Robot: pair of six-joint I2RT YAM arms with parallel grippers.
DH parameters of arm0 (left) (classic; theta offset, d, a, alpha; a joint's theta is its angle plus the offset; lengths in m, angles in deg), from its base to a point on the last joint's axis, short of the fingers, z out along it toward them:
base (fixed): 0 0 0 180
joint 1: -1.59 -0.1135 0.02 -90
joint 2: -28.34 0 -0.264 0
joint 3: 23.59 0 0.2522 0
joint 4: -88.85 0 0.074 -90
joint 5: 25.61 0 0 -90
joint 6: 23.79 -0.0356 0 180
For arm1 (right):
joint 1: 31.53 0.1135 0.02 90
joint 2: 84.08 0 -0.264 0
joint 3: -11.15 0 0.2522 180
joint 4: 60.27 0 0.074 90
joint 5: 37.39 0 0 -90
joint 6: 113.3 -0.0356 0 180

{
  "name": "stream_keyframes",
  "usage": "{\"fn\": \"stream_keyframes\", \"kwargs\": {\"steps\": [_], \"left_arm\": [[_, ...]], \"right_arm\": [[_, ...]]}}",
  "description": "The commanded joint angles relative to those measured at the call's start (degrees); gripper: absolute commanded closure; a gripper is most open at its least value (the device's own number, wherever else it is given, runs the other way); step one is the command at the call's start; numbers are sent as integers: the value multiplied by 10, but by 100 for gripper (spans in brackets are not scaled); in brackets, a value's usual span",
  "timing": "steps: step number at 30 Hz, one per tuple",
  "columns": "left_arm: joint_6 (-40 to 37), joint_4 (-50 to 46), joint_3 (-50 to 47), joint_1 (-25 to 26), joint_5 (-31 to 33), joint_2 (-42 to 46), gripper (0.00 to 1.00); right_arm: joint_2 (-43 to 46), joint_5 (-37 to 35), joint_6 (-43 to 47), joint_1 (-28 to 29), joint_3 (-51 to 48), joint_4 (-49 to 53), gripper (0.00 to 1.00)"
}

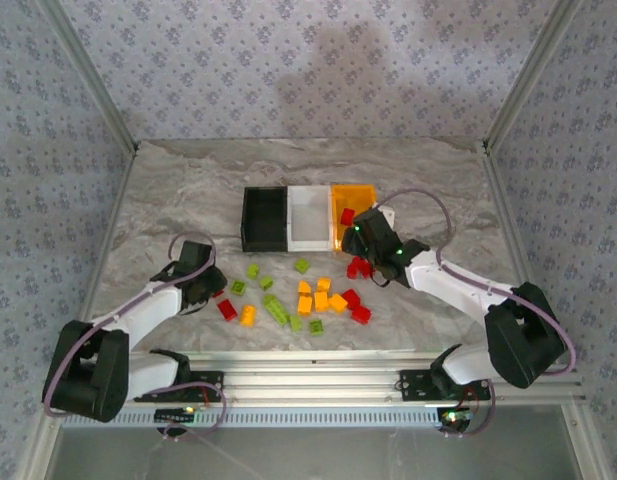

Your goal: Sort the legos into containers by color

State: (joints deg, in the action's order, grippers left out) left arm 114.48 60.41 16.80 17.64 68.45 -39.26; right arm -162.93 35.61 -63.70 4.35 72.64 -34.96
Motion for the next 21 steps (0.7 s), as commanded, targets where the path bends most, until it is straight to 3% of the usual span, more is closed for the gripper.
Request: {"fn": "stream_keyframes", "kwargs": {"steps": [1, 6, 10, 15, 21], "left_arm": [[2, -3, -8, 11, -21, 39, 68], [-11, -53, 43, 41, -17, 87, 69], [-15, -55, 136, 128, 19, 62, 66], [-46, -31, 315, 237, 45, -113, 65], [-102, -42, 561, 298, 36, -340, 64]], "right_arm": [[23, -17, -14, -4, -12, 3, 30], [52, -18, -24, -18, -37, 4, 30], [77, -16, -33, -33, -66, 4, 30], [98, -6, -47, -52, -100, 15, 30], [142, -10, -54, -58, -133, 39, 30]]}}
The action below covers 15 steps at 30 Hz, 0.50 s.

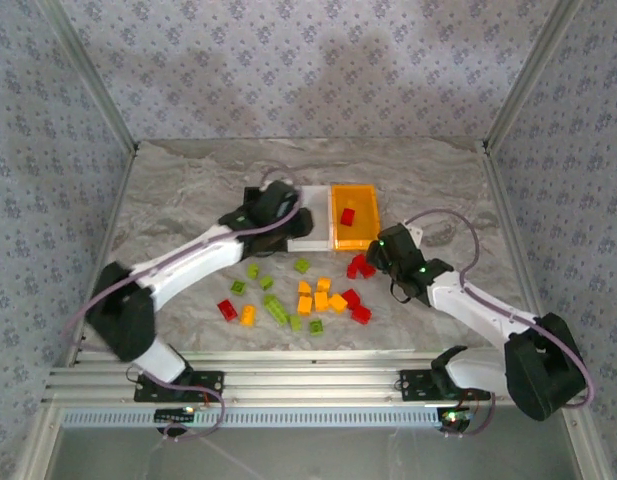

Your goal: Sort the legos into containers by color

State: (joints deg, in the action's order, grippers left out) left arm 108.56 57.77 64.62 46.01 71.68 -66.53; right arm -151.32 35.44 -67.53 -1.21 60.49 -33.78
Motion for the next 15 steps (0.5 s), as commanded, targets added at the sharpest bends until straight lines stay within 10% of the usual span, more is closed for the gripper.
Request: {"fn": "stream_keyframes", "kwargs": {"steps": [1, 15], "left_arm": [[-48, -25, 120, 18, -1, -96, 64], [-71, -114, 445, 28, -29, -347, 49]], "right_arm": [[34, -9, -16, -4, -17, 33, 30], [125, -1, -18, -16, -54, 82, 29]]}}
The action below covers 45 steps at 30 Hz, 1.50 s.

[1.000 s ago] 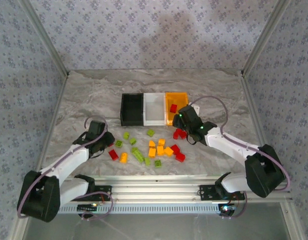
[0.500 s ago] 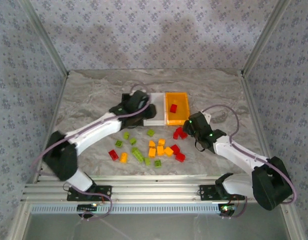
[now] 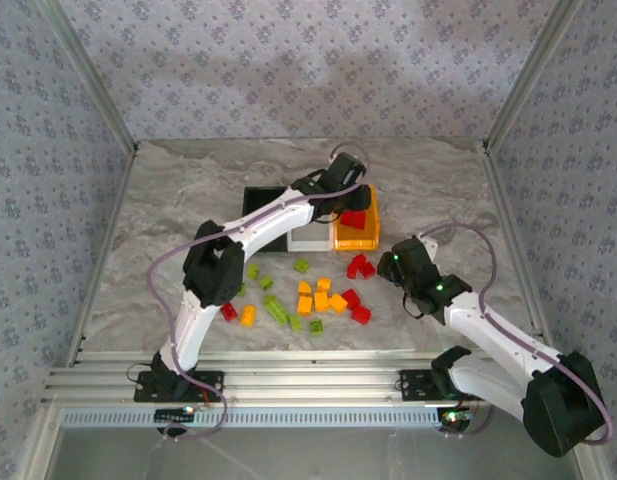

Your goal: Sort the legos into containers by color

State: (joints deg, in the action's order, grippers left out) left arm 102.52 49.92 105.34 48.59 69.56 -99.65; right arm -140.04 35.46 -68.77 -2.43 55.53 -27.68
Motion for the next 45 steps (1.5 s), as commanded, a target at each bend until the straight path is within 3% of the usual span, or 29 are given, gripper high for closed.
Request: {"fn": "stream_keyframes", "kwargs": {"steps": [1, 5, 8, 11, 12, 19, 23, 25, 29, 33, 39, 45], "left_arm": [[-11, -37, 45, 2, -7, -20, 47], [-6, -38, 51, 2, -13, -4, 37], [-1, 0, -3, 3, -24, 52, 29], [1, 51, -90, 5, -34, 123, 22], [3, 62, -112, 6, -37, 146, 16], [18, 141, -333, 17, -47, 335, 14], [31, 163, -496, 21, -9, 474, 9], [38, 158, -569, 22, 17, 544, 1], [53, 116, -685, 22, 73, 684, 1], [73, 68, -749, 22, 111, 789, 0], [102, 5, -795, 21, 162, 891, 0], [117, -16, -829, 20, 189, 952, 0]], "right_arm": [[14, 0, -4, -4, -4, 21, 28], [20, 12, -1, -5, -5, 17, 27], [20, 21, 5, -6, -5, 9, 26], [19, 26, 7, -5, -5, 4, 26], [19, 27, 7, -5, -5, 4, 26], [9, 71, 29, 14, 0, -25, 27], [-18, 84, 37, 67, 20, -35, 27], [-39, 86, 38, 107, 31, -41, 27], [-108, 70, 31, 186, 63, -54, 27], [-185, 40, 19, 221, 102, -68, 30], [-278, -9, -34, 237, 152, -58, 34], [-349, -4, -52, 239, 182, -78, 34]]}}
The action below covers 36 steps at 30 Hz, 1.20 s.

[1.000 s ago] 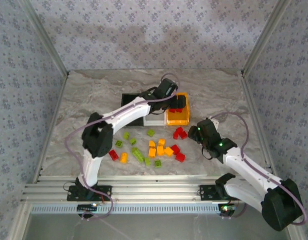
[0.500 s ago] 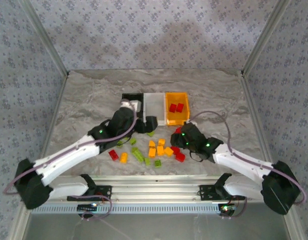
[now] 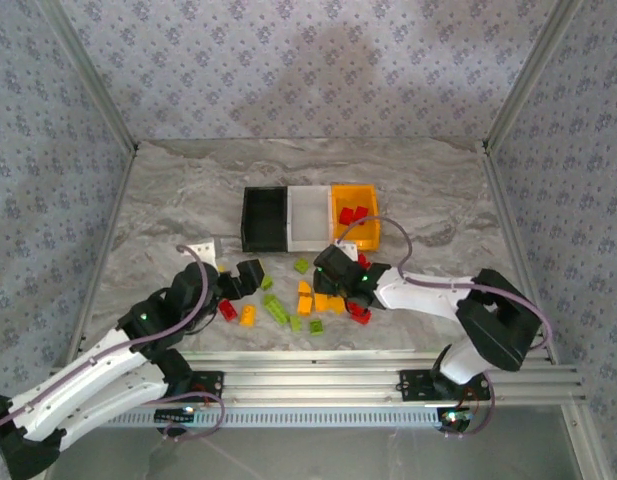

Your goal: Sort the legos into containers by color

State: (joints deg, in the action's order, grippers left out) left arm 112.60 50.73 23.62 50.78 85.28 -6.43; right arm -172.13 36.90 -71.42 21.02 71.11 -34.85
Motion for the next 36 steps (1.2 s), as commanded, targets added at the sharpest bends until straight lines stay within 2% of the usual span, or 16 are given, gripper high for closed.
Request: {"fn": "stream_keyframes", "kwargs": {"steps": [1, 6, 8, 15, 18, 21, 24, 31, 36], "left_arm": [[18, -24, -16, -1, 33, 27, 1], [20, -30, -27, -1, 39, 50, 0], [21, -36, -27, -1, 44, 54, 0], [23, -51, -29, -2, 54, 67, 0], [23, -58, -26, -2, 56, 69, 0], [22, -66, -22, -3, 59, 68, 0], [29, -70, -23, -3, 63, 67, 0], [47, -87, -19, -4, 75, 48, 0], [37, -95, -15, -15, 58, 33, 0]], "right_arm": [[-37, -16, -28, 4, 30, -10, 34], [-72, -9, -41, -1, 41, -18, 35], [-83, -5, -41, -4, 44, -20, 39], [-88, 5, -18, -7, 49, -35, 65], [-56, 2, 3, -7, 57, -29, 71], [-17, -10, 34, -11, 79, -9, 73], [-16, 1, 64, -33, 127, 12, 73], [-124, 34, 104, -107, 264, 30, 73], [-195, 45, 151, -128, 353, 39, 69]]}}
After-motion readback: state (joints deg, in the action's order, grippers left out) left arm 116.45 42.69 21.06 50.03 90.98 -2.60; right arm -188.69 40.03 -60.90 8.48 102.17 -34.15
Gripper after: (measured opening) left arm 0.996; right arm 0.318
